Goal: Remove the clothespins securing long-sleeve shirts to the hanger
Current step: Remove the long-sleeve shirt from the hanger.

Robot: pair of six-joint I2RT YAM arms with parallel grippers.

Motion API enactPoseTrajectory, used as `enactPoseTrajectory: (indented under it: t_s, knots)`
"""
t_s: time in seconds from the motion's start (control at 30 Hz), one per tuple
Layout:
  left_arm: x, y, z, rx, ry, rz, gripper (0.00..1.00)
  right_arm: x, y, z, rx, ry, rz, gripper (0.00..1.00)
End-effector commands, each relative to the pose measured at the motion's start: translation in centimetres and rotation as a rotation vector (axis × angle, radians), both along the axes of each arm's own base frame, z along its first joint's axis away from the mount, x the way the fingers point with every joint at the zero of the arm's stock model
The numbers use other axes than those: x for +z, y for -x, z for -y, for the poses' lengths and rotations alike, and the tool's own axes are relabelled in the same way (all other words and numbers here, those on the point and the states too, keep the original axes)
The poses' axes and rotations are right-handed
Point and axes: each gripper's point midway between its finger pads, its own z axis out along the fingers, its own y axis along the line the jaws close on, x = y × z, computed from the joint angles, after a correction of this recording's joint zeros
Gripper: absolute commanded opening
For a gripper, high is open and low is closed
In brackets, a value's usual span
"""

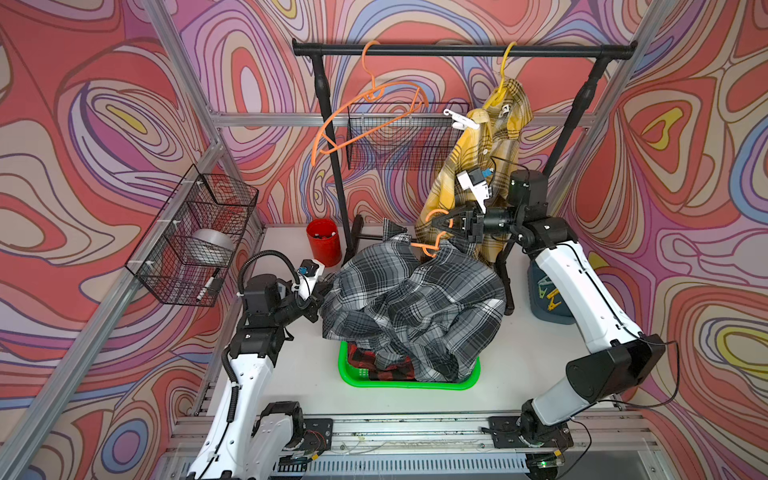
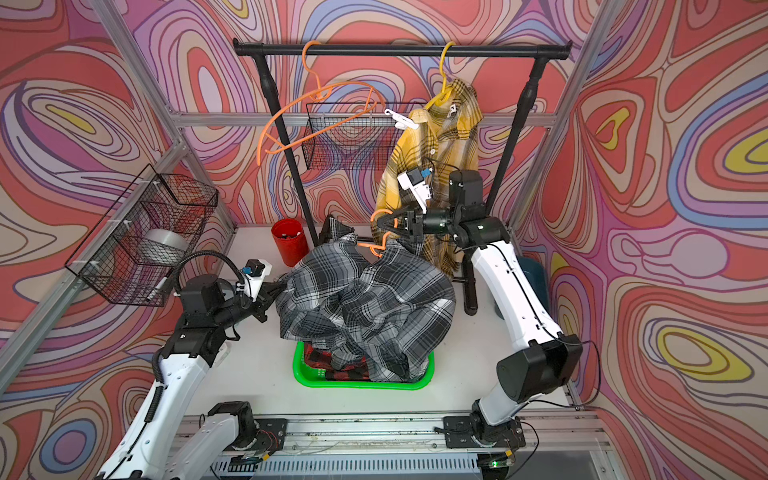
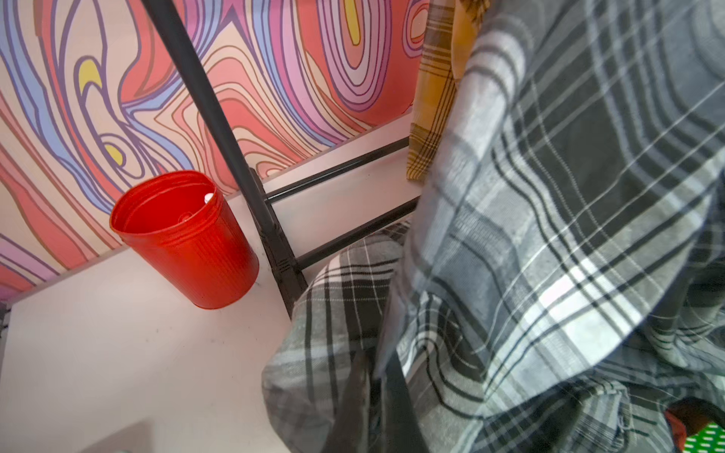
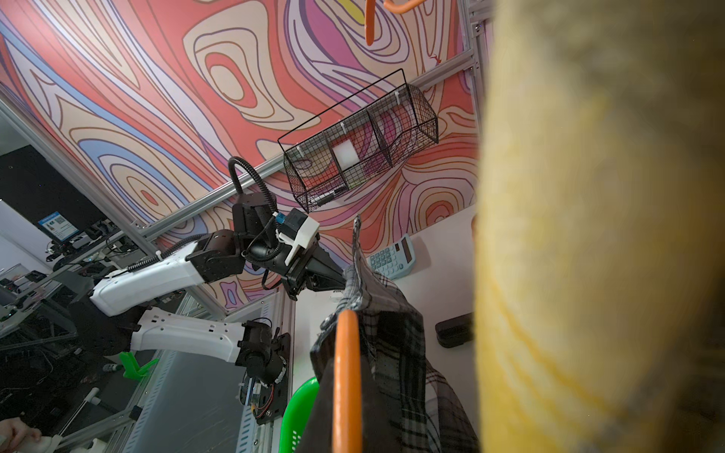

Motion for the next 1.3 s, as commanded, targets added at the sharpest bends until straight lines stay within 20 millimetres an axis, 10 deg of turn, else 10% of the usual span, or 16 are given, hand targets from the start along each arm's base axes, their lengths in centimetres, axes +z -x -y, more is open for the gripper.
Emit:
enactPoseTrajectory:
  t_s: [0.0,0.33,0.5,0.7,1.1,1.27]
  knots:
    - [0.7,0.2,-0.1,0.029,0.060,0.026,0.00,4.1,1.2,0.6,-0.044,-0.034,0.113,0.00]
    - [4.0,0.7,1.1,-0.058,0.077,0.151,0.00,4.3,1.8,0.6,-0.028,-0.045,0.100,0.00]
    - [8.6,2.2,3.6,-0.240,0.159,0.187,0.98,3.4,1.3,0.1,-0.067,-0.009,0.100,0.00]
    - [14.8,2.6,6.6,-0.200,0.232,0.154,1.00,0.4,1.7,-3.5,-0.134,0.162,0.135,0.00]
    - [15.4,1.9,11.6,-0.182,0.253,-0.002,1.00,-2.5,0.8,-6.3,-0.261,0.300,0.159,0.00]
    - [13.8,0.6,11.8,-0.099,0.177,-0.039,0.69,-2.9,1.2,-6.7,-0.268,0.305,0.173,0.00]
